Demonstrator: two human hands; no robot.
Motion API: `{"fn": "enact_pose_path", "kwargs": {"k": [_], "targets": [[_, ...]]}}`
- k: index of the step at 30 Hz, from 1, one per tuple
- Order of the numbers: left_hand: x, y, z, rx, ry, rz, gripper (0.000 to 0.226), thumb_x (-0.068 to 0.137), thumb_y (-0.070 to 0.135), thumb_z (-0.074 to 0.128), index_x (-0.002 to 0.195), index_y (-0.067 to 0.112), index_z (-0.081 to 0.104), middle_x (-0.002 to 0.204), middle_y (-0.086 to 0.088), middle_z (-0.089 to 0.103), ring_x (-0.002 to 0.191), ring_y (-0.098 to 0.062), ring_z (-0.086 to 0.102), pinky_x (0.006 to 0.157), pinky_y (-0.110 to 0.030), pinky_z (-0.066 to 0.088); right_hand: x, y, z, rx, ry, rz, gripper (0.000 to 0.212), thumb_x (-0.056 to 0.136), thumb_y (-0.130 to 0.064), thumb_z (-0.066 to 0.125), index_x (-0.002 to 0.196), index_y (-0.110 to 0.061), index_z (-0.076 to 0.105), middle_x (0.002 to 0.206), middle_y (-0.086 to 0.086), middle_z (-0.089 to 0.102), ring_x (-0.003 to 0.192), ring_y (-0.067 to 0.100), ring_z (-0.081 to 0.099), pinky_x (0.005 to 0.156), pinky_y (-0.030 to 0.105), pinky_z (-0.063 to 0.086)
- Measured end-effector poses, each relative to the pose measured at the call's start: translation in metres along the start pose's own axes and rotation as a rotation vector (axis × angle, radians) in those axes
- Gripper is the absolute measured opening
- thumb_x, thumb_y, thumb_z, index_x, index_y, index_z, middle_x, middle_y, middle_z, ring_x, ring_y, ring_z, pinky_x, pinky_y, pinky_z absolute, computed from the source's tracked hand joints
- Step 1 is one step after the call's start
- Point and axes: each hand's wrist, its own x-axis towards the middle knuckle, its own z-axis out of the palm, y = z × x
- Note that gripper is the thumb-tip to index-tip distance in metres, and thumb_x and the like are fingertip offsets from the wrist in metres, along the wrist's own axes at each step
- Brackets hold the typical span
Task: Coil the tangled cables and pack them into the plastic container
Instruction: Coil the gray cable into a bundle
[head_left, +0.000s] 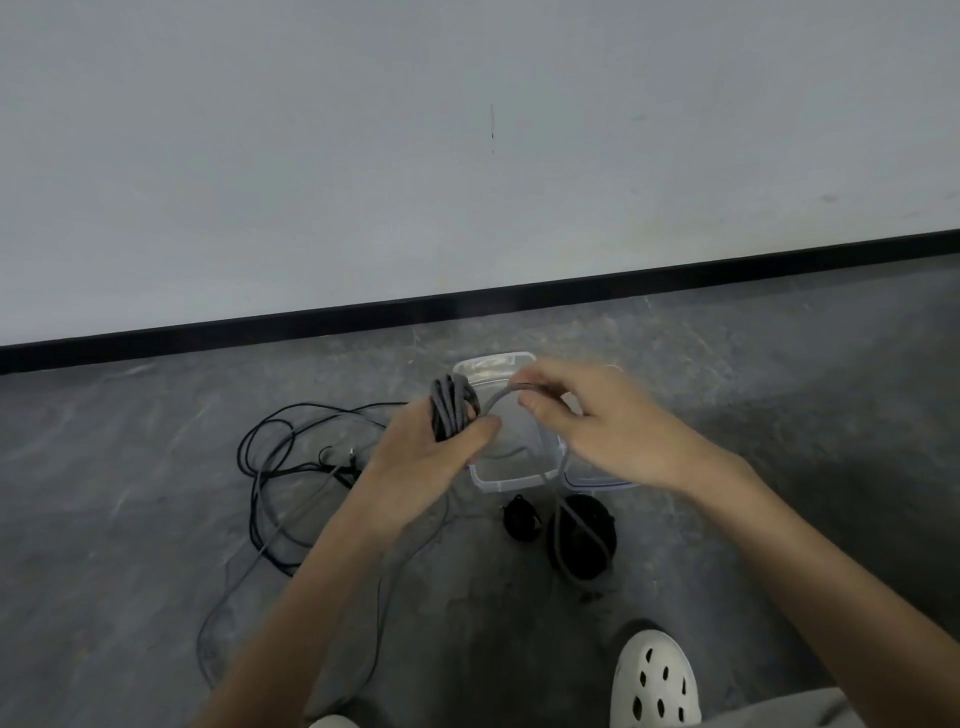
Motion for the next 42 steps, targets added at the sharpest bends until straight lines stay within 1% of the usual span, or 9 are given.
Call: {"fn": "enact_pose_path", "kwargs": {"k": [8,15,18,22,25,30,34,39,42], "targets": [[-0.005,0.008,-0.001,-0.015,-0.09,-0.004,0.039,0.092,0.034,0.055,0.056,0.018,0.05,0.056,0.003,0.047,0.054,-0.009,0.044,0.055,-0.019,0.036,0.009,0.008,0.006,0.021,0.274,-0.078,0.019,0.098,-0.008,0.049,0.086,-0.005,0.064,0.065,-0.005,0.056,0.065,0.018,0.057,0.063,0.027,0.045],[-0.011,0.017,0.006,-0.043,-0.325,0.021,0.042,0.101,0.029,0.042,0.063,0.014,0.055,0.065,-0.009,0.05,0.064,-0.016,0.045,0.06,-0.016,0.035,0.014,0.003,0.009,0.085,0.402,-0.171,0.016,0.096,-0.007,0.054,0.091,-0.003,0.068,0.076,-0.005,0.066,0.073,0.009,0.063,0.071,0.035,0.055],[-0.012,0.019,0.005,-0.129,-0.368,0.059,0.039,0.102,0.025,0.04,0.068,0.014,0.055,0.067,0.001,0.055,0.068,-0.01,0.049,0.067,-0.013,0.038,0.017,0.007,0.011,0.105,0.365,-0.172,0.017,0.096,-0.007,0.053,0.089,-0.003,0.068,0.069,-0.013,0.059,0.066,0.003,0.057,0.064,0.027,0.052],[-0.013,0.021,0.002,-0.386,-0.399,0.089,0.031,0.1,0.032,0.045,0.076,0.017,0.057,0.07,0.002,0.055,0.073,-0.016,0.05,0.079,-0.03,0.041,0.019,0.011,0.016,0.208,0.193,-0.09,0.023,0.099,-0.008,0.048,0.083,-0.003,0.064,0.068,0.008,0.062,0.062,0.017,0.054,0.061,0.033,0.047],[-0.01,0.02,0.001,-0.621,-0.333,0.103,0.027,0.097,0.031,0.047,0.079,0.017,0.061,0.07,-0.001,0.055,0.078,-0.023,0.051,0.086,-0.048,0.041,0.018,0.005,0.024,0.37,0.079,-0.038,0.025,0.101,-0.004,0.04,0.099,-0.011,0.064,0.086,0.016,0.067,0.075,0.034,0.062,0.072,0.041,0.055],[-0.005,0.02,-0.004,-0.887,-0.269,0.173,0.026,0.097,0.027,0.044,0.086,0.012,0.062,0.076,-0.002,0.058,0.078,-0.027,0.055,0.079,-0.036,0.049,0.02,-0.002,0.03,0.515,-0.075,0.137,0.03,0.104,-0.012,0.037,0.082,-0.01,0.057,0.069,0.01,0.058,0.059,0.014,0.053,0.064,0.025,0.048],[0.002,0.015,-0.02,-1.002,-0.035,0.196,0.027,0.096,0.025,0.046,0.083,0.017,0.068,0.076,0.005,0.063,0.078,-0.01,0.06,0.084,-0.025,0.048,0.01,0.001,0.038,0.435,-0.319,0.262,0.025,0.102,-0.013,0.042,0.084,-0.003,0.055,0.067,0.006,0.062,0.061,0.015,0.06,0.06,0.015,0.05],[0.006,0.007,-0.027,-0.706,0.263,0.185,0.03,0.097,0.034,0.047,0.078,0.029,0.069,0.075,0.01,0.064,0.079,-0.009,0.057,0.086,-0.03,0.041,0.008,-0.003,0.046,0.385,-0.39,0.271,0.022,0.102,-0.015,0.044,0.086,-0.004,0.054,0.066,0.006,0.062,0.063,0.018,0.062,0.062,0.018,0.053],[0.003,0.008,-0.021,-0.51,0.33,0.157,0.032,0.098,0.041,0.047,0.086,0.016,0.065,0.076,0.01,0.066,0.078,-0.006,0.058,0.077,-0.018,0.044,0.011,-0.007,0.048,0.255,-0.339,0.23,0.023,0.102,-0.022,0.044,0.088,-0.006,0.051,0.064,0.003,0.058,0.059,0.015,0.058,0.06,0.02,0.048]]}}
